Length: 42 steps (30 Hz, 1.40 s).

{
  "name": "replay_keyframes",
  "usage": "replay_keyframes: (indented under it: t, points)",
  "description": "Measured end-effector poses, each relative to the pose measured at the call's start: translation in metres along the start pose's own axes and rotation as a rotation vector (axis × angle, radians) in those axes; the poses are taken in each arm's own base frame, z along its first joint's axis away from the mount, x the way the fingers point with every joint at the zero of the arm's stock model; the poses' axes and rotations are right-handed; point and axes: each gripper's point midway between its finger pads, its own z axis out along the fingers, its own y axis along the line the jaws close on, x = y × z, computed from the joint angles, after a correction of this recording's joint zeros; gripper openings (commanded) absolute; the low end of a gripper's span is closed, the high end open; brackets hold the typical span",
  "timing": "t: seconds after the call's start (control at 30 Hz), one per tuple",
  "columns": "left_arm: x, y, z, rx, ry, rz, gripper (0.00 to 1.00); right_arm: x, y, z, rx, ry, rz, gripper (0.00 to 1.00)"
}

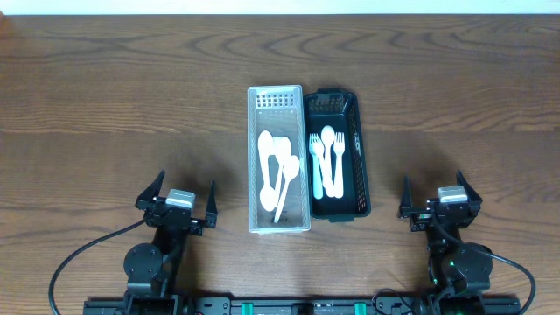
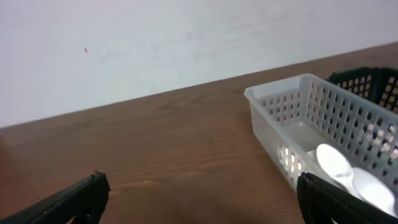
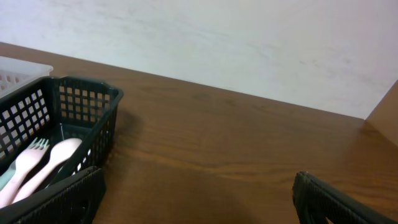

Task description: Pack container

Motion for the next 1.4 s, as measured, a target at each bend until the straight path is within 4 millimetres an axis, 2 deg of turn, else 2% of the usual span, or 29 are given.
replay_keyframes:
  t: [0.2,0.43,1.4]
  points:
    - [0.002,0.008,0.0,-0.047,0.006,-0.148,0.98,0.0,0.0,0.0,0.0,0.0,0.0,0.99]
    - [0.004,0.016,-0.001,-0.095,0.011,-0.231,0.98,0.0,0.0,0.0,0.0,0.0,0.0,0.99]
    - [0.005,0.018,-0.001,-0.106,0.013,-0.256,0.98,0.0,0.0,0.0,0.0,0.0,0.0,0.99]
